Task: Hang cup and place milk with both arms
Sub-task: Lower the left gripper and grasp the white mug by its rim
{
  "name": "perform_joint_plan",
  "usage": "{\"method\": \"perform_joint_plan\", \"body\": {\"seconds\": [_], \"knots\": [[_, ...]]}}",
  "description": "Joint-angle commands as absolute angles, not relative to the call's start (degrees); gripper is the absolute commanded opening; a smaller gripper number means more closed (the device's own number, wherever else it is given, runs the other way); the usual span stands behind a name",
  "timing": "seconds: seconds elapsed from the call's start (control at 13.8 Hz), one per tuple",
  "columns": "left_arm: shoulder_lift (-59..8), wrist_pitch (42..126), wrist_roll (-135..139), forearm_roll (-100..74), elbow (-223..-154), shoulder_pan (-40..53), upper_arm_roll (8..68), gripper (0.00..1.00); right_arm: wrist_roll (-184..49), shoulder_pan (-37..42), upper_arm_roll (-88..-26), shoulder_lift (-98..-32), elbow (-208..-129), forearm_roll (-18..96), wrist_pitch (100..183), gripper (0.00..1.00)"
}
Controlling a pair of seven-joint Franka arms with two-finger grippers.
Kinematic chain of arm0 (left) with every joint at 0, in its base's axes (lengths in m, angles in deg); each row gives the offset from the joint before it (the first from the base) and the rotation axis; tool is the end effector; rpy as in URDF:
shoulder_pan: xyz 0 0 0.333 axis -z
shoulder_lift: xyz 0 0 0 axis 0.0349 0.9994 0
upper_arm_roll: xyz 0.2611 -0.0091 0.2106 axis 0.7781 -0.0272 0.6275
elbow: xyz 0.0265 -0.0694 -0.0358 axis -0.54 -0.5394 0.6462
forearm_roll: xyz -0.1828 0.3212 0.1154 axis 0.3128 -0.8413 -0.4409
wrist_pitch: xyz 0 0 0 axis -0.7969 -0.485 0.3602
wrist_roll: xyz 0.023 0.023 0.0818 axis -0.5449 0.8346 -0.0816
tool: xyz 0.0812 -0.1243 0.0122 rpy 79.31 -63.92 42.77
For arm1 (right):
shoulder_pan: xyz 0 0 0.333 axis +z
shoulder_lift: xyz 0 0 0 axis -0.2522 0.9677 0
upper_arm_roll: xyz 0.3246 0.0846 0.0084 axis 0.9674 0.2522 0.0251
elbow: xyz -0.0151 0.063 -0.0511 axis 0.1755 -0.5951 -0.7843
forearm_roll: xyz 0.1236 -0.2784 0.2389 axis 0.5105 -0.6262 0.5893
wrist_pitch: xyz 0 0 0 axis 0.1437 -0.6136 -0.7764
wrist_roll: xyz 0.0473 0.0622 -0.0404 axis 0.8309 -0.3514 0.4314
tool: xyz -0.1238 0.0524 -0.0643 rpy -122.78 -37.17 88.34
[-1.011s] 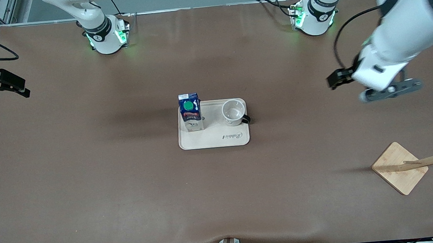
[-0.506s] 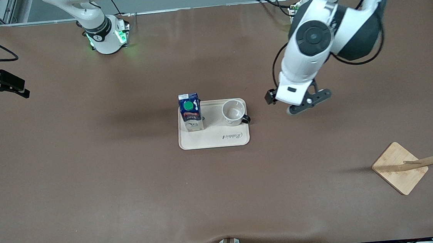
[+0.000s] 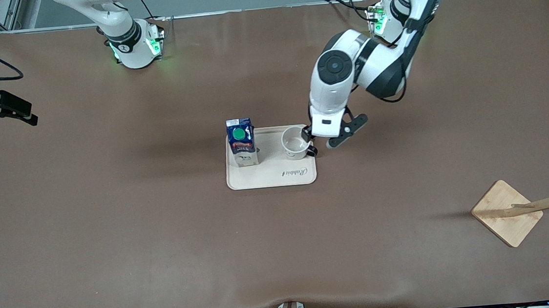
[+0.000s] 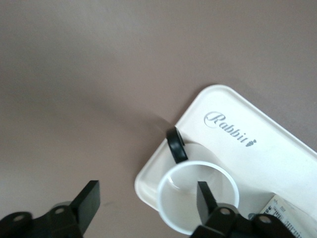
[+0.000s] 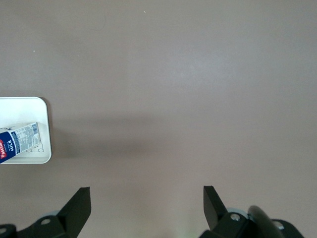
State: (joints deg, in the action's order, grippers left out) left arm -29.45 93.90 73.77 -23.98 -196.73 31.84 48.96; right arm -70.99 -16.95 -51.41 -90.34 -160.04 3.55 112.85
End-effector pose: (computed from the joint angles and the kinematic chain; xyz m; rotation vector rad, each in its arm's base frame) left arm 0.4790 -0.4087 0.2903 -2.9677 -0.9866 0.0559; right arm 0.5310 -0.0154 0.6095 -3.1158 0.0097 0.0529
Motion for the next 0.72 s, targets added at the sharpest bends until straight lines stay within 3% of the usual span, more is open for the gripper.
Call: {"method": "perform_joint_plan", "body": {"seconds": [0.0, 0.29, 0.36, 0.43, 0.58, 0.65], "knots": [[-25.4, 98.86, 80.39, -24.93, -196.37, 34.38, 49.23, 0.82, -69.94, -18.3, -50.62, -87.77, -158.32, 4.1, 112.09, 1.0], [-22.92, 99.85, 83.22, -24.94, -196.45, 36.06, 49.32, 0.73, -70.02, -18.39, -50.62, -87.68, -158.24, 4.01, 112.09, 1.0], [-22.74, 99.85, 83.3, -24.94, -196.46, 36.06, 49.32, 0.66, -70.02, -18.48, -50.62, -87.68, -158.24, 4.01, 112.09, 1.0], [-22.13, 99.85, 83.39, -24.94, -196.37, 36.06, 49.24, 0.48, -70.11, -18.48, -50.62, -87.68, -158.32, 4.01, 112.0, 1.0], [-21.17, 99.85, 83.74, -24.94, -195.67, 36.32, 49.32, 0.01, -70.11, -18.48, -50.62, -87.68, -158.32, 4.01, 112.0, 1.0], [-21.25, 99.85, 83.74, -25.02, -195.66, 36.58, 49.41, 0.0, -70.11, -18.48, -50.62, -87.68, -158.32, 4.01, 112.0, 1.0]]}}
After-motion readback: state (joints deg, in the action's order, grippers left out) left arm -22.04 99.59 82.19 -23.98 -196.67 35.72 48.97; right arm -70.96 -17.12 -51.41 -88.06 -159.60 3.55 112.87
